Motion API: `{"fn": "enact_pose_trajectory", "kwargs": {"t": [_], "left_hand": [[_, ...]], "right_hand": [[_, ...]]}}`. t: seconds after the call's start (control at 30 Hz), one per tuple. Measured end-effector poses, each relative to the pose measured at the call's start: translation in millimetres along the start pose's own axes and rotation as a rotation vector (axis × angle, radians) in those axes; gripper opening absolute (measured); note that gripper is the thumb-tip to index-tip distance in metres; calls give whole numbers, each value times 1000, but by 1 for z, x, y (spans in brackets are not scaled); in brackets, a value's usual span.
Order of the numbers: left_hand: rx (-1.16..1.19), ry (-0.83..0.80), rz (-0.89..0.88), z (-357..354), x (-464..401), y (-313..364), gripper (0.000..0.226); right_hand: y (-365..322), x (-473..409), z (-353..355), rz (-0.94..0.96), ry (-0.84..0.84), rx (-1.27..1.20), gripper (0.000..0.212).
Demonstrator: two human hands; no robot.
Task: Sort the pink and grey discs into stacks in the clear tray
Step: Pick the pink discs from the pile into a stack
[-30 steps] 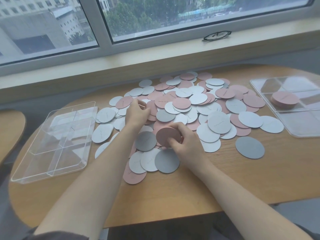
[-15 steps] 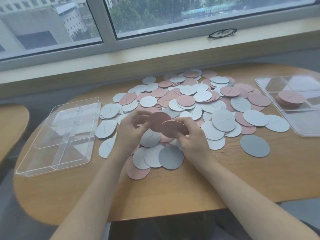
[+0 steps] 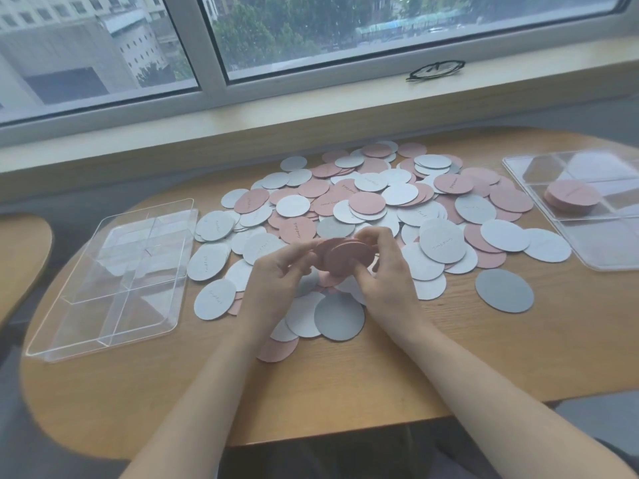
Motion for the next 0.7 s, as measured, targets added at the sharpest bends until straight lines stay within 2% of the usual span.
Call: {"fn": "enact_pose_trajectory", "kwargs": {"t": [0.1, 0.2, 0.27, 0.37, 0.43, 0.5, 0.57, 0.7], "left_hand": [[-172, -32, -145, -10, 8, 0, 32], [-416, -49, -299, -20, 12, -5, 50], [-490, -58, -366, -24, 13, -2, 54], [-333, -103, -260, -23, 11, -2, 52], [-233, -43, -161, -14, 3, -5, 42], [-351, 96, -144, -1, -15, -8, 29], [-529, 168, -94, 7, -38, -16, 26], [-799, 96, 69, 7, -73, -27, 46]], "right_hand": [[1, 1, -2, 30, -30, 51, 57], [-1, 1, -11, 131, -76, 214, 52], [-3, 2, -17, 177, -110, 270, 50], [-2, 2, -15, 131, -124, 162, 43], [-1, 1, -9, 78, -95, 85, 36], [1, -1, -5, 24, -68, 18, 33], [2, -2, -4, -10, -60, -5, 32], [5, -2, -3, -46, -63, -5, 31]]}}
Point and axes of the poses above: each hand's wrist, its own x-axis away from the middle knuckle, its own z-axis out of the back of the hand, y = z × x, the point moved 7 cm from there along -x, towards the middle knuckle, and after that the axes turned 6 degrees about y, right-handed, at the moved point
